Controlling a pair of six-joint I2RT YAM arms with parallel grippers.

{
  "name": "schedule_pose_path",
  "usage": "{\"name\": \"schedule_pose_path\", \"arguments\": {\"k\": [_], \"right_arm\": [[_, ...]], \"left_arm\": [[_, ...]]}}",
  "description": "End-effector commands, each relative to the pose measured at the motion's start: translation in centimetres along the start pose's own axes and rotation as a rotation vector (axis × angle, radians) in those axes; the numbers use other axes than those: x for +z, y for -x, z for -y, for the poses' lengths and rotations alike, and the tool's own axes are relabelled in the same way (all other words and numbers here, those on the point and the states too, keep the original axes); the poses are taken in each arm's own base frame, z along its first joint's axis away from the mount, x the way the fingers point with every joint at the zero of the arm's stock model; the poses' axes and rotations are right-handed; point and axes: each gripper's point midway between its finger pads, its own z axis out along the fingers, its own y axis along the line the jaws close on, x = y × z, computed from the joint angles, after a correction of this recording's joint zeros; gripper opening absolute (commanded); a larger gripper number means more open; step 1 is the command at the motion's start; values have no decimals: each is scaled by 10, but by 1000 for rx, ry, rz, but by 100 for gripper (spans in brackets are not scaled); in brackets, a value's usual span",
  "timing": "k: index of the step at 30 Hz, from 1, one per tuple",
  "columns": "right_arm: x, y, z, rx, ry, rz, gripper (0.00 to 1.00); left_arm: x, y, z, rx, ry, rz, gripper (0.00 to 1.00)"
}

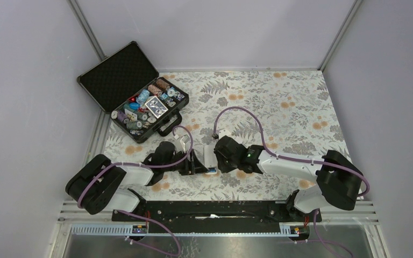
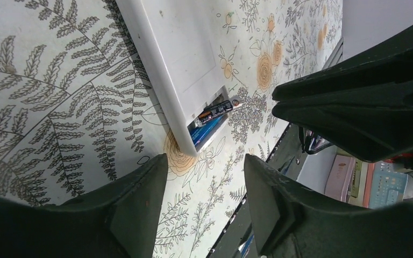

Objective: Load the batteries into the remote control

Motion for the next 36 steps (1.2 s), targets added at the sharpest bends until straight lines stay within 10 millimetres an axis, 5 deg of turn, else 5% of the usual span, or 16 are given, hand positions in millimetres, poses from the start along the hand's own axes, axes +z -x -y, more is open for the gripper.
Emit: {"name": "schedule_pose_path", "arguments": {"k": [1, 19, 36], "right_arm": [[2, 14, -12, 55, 37, 39, 23], [17, 5, -16, 94, 44, 0, 19], [24, 12, -10, 87, 2, 29, 19]], "left_arm": [[1, -9, -6, -8, 12, -37, 58], [11, 8, 0, -36, 4, -8, 37], [15, 9, -1, -46, 2, -10, 30]]}}
